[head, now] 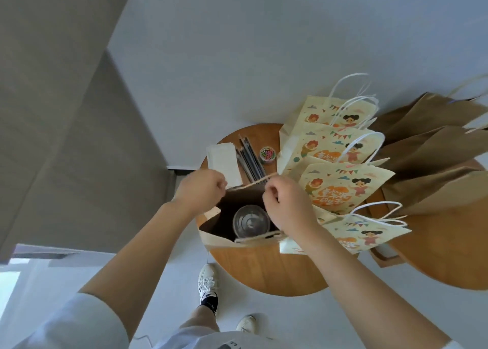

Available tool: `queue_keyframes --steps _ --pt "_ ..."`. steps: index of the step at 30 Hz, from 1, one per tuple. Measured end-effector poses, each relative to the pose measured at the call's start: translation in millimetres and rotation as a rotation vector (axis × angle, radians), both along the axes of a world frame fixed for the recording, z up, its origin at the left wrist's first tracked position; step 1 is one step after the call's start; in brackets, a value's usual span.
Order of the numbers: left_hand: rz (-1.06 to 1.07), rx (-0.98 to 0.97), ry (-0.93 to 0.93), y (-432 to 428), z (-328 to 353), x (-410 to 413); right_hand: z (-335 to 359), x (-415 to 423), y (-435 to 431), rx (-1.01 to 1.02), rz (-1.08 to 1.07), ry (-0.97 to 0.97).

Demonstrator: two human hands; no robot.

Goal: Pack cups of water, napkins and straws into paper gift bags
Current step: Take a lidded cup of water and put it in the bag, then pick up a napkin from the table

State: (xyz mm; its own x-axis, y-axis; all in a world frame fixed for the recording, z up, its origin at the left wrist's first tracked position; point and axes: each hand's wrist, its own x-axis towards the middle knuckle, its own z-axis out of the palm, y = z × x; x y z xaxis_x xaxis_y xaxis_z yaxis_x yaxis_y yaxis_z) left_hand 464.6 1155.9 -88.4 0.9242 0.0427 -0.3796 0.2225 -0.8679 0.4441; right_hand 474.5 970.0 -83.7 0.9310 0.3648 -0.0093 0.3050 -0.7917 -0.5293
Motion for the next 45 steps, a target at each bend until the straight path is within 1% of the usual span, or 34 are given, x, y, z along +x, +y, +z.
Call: queue_keyframes --steps 1,3,5,7,10,13,16,19,21,24,27,29,32,34,36,39,42,45 --pt "0.105 -0.013 -0.038 -1 2 0 4 3 -6 0.053 -0.049 0.001" --pt "0.230 -0.017 -0.101 -2 6 3 6 14 -13 0.157 -0.160 0.049" --pt "0.274 -0.007 -0.120 -2 4 10 4 30 -14 0.238 -0.260 0.098" --pt "0.277 0.002 -0.082 0 -4 21 -2 50 -9 0.269 -0.311 0.174" --pt "0.242 0.008 -0.001 7 -28 47 -21 86 6 0.132 -0.228 0.335" --pt "0.205 -0.023 0.088 17 -64 82 -51 128 28 0.014 -0.123 0.545" --pt "0.177 -0.003 0.215 22 -108 116 -89 163 45 -0.079 -0.110 0.695" --pt "0.233 -0.038 0.298 21 -150 145 -130 181 52 -0.218 -0.106 0.787" --pt "0.258 -0.046 0.320 16 -172 161 -159 186 53 -0.296 -0.123 0.806" --pt "0.267 -0.027 0.319 5 -199 182 -191 189 59 -0.364 -0.155 0.775" --pt "0.332 0.010 0.300 -3 -218 199 -209 190 66 -0.392 -0.173 0.738" --pt "0.357 0.076 0.300 -5 -226 205 -216 188 67 -0.425 -0.170 0.716" --pt "0.299 0.179 0.329 -9 -234 204 -225 185 64 -0.498 -0.151 0.676" --pt "0.269 0.213 0.315 -10 -238 201 -229 183 62 -0.536 -0.130 0.671" --pt "0.290 0.194 0.290 -10 -239 199 -232 182 61 -0.566 -0.099 0.674" --pt "0.353 0.110 0.268 -7 -235 198 -232 184 62 -0.589 -0.082 0.679" --pt "0.365 0.058 0.236 -3 -229 192 -227 184 66 -0.609 -0.077 0.690" --pt "0.419 -0.041 0.218 0 -224 188 -217 184 68 -0.560 -0.103 0.673"
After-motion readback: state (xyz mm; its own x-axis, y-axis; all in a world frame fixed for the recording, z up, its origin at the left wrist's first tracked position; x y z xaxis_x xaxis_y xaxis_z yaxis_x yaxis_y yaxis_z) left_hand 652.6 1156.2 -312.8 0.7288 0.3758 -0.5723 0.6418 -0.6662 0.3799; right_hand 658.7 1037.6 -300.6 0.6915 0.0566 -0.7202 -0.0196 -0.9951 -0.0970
